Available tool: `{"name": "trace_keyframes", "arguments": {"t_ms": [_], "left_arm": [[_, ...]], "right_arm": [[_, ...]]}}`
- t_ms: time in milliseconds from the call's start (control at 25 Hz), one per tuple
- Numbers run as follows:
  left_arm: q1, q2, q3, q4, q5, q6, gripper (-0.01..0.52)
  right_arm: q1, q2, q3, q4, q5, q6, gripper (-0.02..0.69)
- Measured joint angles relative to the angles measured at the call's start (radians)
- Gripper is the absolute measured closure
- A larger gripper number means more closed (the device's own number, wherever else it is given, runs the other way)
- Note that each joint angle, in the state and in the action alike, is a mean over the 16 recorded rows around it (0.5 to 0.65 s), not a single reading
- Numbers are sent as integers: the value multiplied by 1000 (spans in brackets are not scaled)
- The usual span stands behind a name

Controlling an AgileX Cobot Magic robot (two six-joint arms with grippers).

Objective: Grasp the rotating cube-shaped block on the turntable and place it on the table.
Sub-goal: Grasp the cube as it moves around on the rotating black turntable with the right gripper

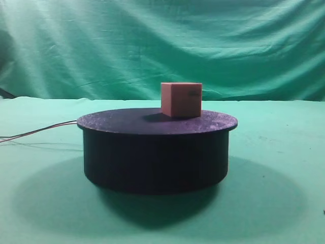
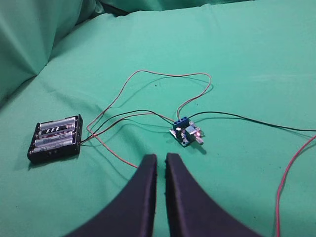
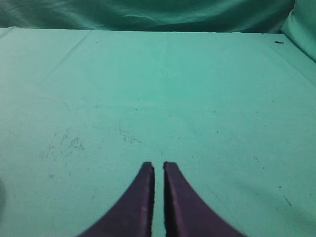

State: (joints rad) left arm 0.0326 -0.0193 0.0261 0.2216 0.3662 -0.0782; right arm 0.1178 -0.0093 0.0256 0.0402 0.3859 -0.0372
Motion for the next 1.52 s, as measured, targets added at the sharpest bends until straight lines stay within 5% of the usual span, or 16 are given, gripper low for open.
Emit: {"name": "trace_keyframes", "arguments": {"t_ms": [480,1000,1320,1520], "left_arm": [[0,0,0,0,0,0,514],[0,0,0,0,0,0,514],[0,0,0,0,0,0,514],[0,0,0,0,0,0,514]], "right_arm": [[0,0,0,-2,-16,-1,617],[0,26,-59,-6,-316,72,617],[-1,184,-224,49,-130,103,617],[8,340,-330,159,90,-16,626]]}}
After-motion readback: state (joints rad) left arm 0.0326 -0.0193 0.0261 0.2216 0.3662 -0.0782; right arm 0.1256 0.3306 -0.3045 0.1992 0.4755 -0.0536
